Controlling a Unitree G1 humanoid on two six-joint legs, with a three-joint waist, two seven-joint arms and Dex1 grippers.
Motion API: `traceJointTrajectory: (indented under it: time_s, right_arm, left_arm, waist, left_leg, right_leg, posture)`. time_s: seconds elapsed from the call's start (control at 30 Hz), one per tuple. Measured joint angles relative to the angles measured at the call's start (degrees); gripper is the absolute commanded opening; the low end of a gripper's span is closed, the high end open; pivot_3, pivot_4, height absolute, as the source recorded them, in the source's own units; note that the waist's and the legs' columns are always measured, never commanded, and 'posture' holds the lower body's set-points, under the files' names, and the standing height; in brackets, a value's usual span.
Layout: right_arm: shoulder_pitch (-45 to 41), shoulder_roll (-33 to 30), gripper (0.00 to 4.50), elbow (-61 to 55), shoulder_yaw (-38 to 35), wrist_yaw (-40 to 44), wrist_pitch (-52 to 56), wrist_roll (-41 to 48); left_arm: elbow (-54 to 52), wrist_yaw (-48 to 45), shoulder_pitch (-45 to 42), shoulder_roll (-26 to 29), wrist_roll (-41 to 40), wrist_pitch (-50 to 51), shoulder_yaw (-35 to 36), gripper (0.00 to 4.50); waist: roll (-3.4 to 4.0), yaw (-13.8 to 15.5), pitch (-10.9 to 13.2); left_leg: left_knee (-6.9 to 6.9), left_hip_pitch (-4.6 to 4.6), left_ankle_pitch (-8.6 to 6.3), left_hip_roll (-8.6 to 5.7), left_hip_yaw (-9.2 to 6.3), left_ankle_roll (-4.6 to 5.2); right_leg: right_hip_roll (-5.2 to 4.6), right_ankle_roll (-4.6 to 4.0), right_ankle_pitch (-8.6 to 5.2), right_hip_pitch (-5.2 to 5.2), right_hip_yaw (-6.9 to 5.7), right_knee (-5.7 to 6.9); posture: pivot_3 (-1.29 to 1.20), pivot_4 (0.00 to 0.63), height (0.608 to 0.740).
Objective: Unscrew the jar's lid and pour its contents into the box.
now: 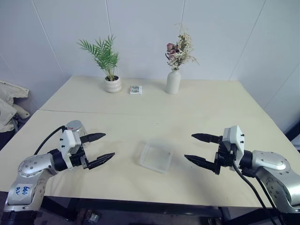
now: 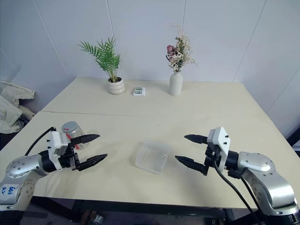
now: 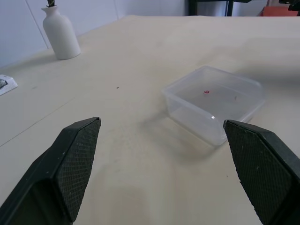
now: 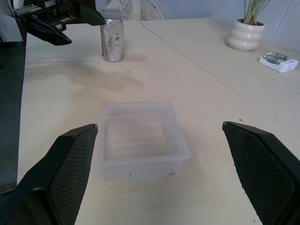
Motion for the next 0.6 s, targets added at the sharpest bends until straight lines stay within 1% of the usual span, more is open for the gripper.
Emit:
traceJointTrajectory:
  time_s: [0.23, 0.37, 0.47, 0.6]
  right_arm:
    - [-0.3, 0.1, 4.5, 1.9, 0.2, 0.7, -0.3, 0.0]
    - [-3.6, 1.2, 4.5, 2.3, 2.4, 2.6, -0.3, 0.5]
    - [-7.6, 2.7, 4.5, 3.2, 4.7, 4.5, -0.3, 0.9]
    - [-12.7, 5.2, 4.5, 4.7, 7.7, 6.4, -0.3, 0.9]
  left_arm:
    - [-0.2, 1.1, 0.6, 0.0, 0.8, -1.2, 0.3, 4.48]
    - [-2.8, 3.2, 5.8, -0.6, 0.9, -2.1, 2.8, 4.48]
    - [-5.2, 8.0, 11.5, -3.9, 1.5, -2.8, 6.4, 4.48]
    - [-7.5, 18.3, 15.5, -10.1, 3.3, -3.7, 11.3, 4.48]
  waist:
    - [0.0, -0.1, 0.0]
    - [0.0, -0.5, 0.0]
    - [0.0, -0.4, 0.0]
    - [-0.03, 0.0, 0.0]
  left_leg:
    - [0.02, 0.01, 0.0, 0.0, 0.03, 0.0]
    - [0.01, 0.05, -0.03, 0.08, 0.15, 0.04]
    - [0.02, 0.06, -0.04, 0.1, 0.16, 0.04]
    - [0.11, 0.05, -0.04, 0.09, 0.16, 0.05]
  right_leg:
    - [0.0, 0.0, 0.01, 0.0, 0.04, 0.01]
    - [0.05, 0.0, 0.01, -0.04, 0.16, 0.02]
    - [0.06, -0.01, 0.01, -0.05, 0.18, 0.03]
    - [0.06, 0.01, 0.07, -0.03, 0.18, 0.02]
  posture:
    - [0.0, 0.15, 0.74]
    - [0.0, 0.15, 0.74]
    - [0.0, 0.15, 0.74]
    - [0.0, 0.15, 0.74]
